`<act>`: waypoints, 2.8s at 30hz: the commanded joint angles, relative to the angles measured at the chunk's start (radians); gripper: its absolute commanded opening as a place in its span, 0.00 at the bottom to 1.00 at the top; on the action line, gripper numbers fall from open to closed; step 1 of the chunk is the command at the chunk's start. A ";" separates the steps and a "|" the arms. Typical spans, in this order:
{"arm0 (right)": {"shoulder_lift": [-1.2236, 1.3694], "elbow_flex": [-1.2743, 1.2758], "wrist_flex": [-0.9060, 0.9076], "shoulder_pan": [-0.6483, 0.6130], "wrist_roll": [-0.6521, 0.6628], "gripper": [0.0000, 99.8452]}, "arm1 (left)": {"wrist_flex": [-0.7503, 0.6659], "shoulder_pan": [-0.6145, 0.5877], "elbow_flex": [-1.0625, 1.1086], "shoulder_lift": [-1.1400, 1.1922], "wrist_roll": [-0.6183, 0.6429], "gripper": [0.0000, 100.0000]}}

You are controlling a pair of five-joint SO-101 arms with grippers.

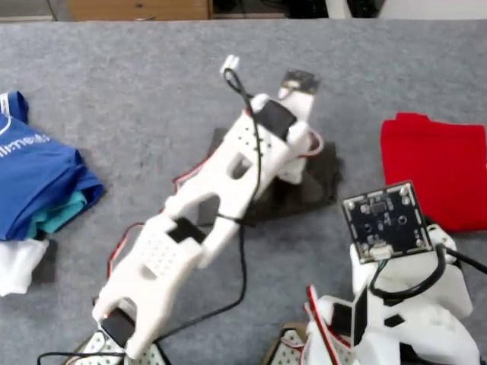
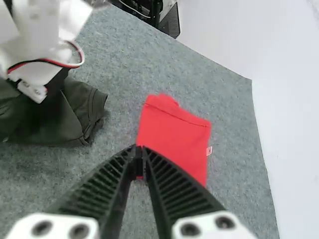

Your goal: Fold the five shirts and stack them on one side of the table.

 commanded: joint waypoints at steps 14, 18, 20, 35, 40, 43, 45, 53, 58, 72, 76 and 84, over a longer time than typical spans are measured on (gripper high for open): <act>-0.122 0.116 0.012 0.015 0.009 0.00 | -0.104 0.100 -0.158 0.065 0.005 0.02; -0.122 0.116 0.011 0.015 0.009 0.00 | -0.143 0.097 -0.158 0.064 0.008 0.02; -0.122 0.116 0.011 0.015 0.009 0.00 | -0.163 0.097 -0.158 0.067 0.008 0.02; -0.128 0.117 0.012 0.015 0.046 0.00 | -0.180 0.069 -0.158 0.065 -0.091 0.23; -0.128 0.117 0.012 0.015 0.046 0.00 | -0.166 -0.025 -0.158 0.064 -0.091 0.22; -0.122 0.148 0.008 0.015 0.046 0.00 | -0.106 -0.094 -0.180 0.064 -0.097 0.15; -0.120 0.202 0.002 0.015 0.043 0.00 | -0.051 -0.141 -0.206 0.064 -0.098 0.08; -0.119 0.358 -0.130 0.010 0.038 0.00 | 0.014 -0.404 -0.242 0.059 -0.095 0.02; -0.065 0.564 -0.301 0.005 0.044 0.00 | 0.014 -0.565 -0.238 -0.041 -0.130 0.02; 0.704 0.225 -0.414 -0.266 -0.110 0.00 | 0.012 -0.898 0.457 -0.657 -0.339 0.02; 0.915 0.053 -0.445 -0.331 -0.127 0.00 | 0.012 -0.974 0.595 -0.776 -0.339 0.02; 1.310 -0.179 -0.589 -0.346 -0.137 0.00 | 0.012 -1.069 0.674 -0.840 -0.339 0.02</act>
